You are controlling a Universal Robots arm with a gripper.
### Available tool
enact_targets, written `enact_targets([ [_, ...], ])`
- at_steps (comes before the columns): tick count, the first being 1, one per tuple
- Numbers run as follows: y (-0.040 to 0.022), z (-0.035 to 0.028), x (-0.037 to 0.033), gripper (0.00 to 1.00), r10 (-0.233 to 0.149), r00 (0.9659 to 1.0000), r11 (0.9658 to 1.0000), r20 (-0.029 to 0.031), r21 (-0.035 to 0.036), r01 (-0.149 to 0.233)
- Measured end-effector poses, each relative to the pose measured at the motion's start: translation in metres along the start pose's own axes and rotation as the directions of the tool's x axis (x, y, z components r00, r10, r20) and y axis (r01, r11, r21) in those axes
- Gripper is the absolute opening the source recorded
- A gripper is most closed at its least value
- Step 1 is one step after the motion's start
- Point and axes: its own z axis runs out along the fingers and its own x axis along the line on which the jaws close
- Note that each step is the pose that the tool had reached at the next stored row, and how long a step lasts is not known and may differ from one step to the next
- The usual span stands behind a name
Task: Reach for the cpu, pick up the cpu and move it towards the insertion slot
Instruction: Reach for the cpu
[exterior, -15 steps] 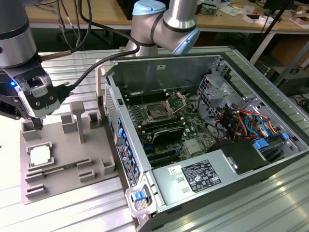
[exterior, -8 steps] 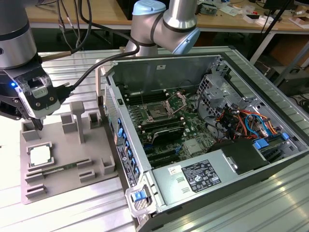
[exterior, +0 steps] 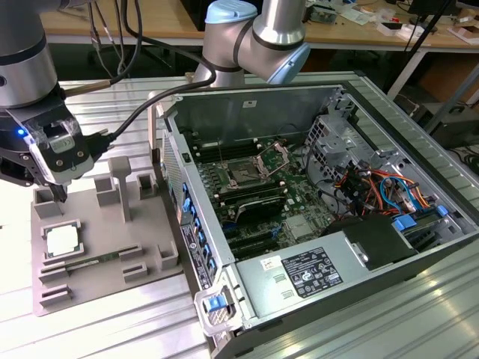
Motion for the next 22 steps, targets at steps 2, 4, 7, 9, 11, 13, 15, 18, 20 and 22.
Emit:
enact_targets([
  [2,0.0000,0.0003,0.0000,0.11,0.000,1.0000,1.0000,0.0000,0.0000,0.000],
  [4,0.0000,0.0008,0.0000,0.11,0.000,1.0000,1.0000,0.0000,0.0000,0.000],
  [7,-0.0001,0.0014,0.0000,0.11,0.000,1.0000,1.0000,0.0000,0.0000,0.000],
  [9,-0.0001,0.0019,0.0000,0.11,0.000,1.0000,1.0000,0.0000,0.0001,0.000],
  [11,-0.0001,0.0024,0.0000,0.11,0.000,1.0000,1.0000,0.0000,0.0000,0.000],
  [13,-0.0001,0.0033,0.0000,0.11,0.000,1.0000,1.0000,0.0000,0.0001,0.000],
  [15,-0.0002,0.0037,0.0000,0.11,0.000,1.0000,1.0000,-0.0001,0.0000,0.000],
  [18,-0.0002,0.0046,0.0000,0.11,0.000,1.0000,1.0000,0.0000,0.0001,0.000],
  [20,-0.0002,0.0050,0.0000,0.11,0.000,1.0000,1.0000,0.0000,0.0000,0.000],
  [22,-0.0002,0.0056,0.0000,0.11,0.000,1.0000,1.0000,0.0000,0.0001,0.000],
])
